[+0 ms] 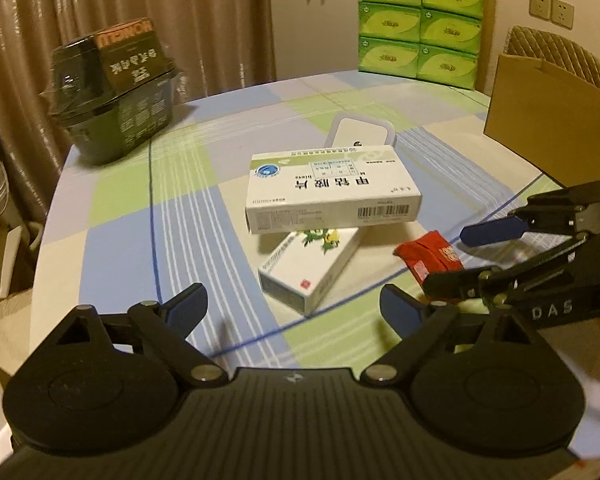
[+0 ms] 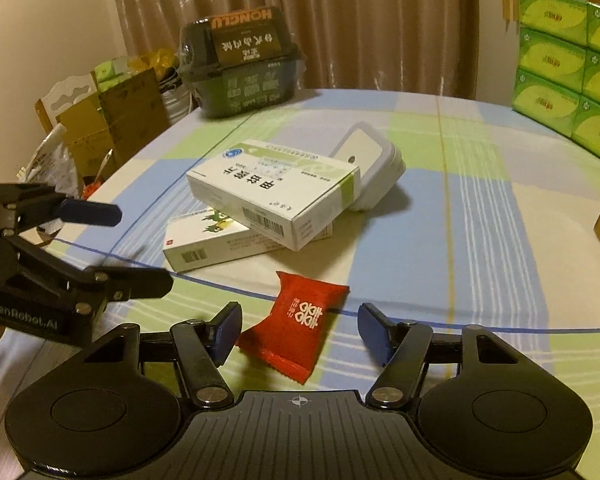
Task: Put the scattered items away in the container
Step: 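Grasp the red packet with the right tool while the left tool grasps the white-green medicine box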
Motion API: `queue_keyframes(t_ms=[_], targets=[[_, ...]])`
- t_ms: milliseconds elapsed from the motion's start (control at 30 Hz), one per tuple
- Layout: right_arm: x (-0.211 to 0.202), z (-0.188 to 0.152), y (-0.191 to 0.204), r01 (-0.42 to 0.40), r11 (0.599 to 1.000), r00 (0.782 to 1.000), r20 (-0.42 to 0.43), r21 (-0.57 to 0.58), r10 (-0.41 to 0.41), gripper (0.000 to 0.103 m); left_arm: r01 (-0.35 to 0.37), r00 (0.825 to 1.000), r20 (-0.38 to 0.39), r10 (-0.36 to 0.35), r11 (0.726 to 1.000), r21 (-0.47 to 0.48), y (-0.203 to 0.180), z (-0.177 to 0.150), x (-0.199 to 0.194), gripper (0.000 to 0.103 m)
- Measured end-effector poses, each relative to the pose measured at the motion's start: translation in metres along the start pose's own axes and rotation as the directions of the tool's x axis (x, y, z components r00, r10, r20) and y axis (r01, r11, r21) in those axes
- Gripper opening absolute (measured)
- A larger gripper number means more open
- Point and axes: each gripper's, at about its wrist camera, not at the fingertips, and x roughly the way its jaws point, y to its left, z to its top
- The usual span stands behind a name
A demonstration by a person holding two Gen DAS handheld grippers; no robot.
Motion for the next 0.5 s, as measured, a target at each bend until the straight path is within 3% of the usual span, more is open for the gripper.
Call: queue_keyframes(t_ms=[133,200,267,433,500], targets=[[0.006,-0.003,0.0,0.011,1.0,1.0,0.006,-0.016,-0.011,0.06,0.02,1.0,0.002,-0.02,0.999,0.033,0.001,0.005,0.014,0.09],[0.007,-0.003,0.001,0.017,0.999,1.0,0.014,-0.028,-0.017,0.053,0.025,1.0,-0.001,-0.025,0.998,0.061,-0.001,0.008,0.022,0.088],[0.006,-0.003,0.001,0.034,0.999,0.999,0.018,-0.041,-0.033,0.035,0.036,0.999,-0.01,-0.035,0.996,0.08,-0.004,0.01,0.029,0.079],[0.003,-0.004,-0.003,0.036,0.997,0.999,0.01,-0.062,-0.035,0.029,0.024,0.999,-0.045,-0.02,0.995,0.097,-0.013,0.011,0.038,0.045],[-0.001,-0.006,-0.006,0.036,0.998,0.999,0.007,-0.057,-0.035,0.028,0.023,0.999,-0.049,-0.019,0.996,0.086,-0.019,0.008,0.033,0.04]])
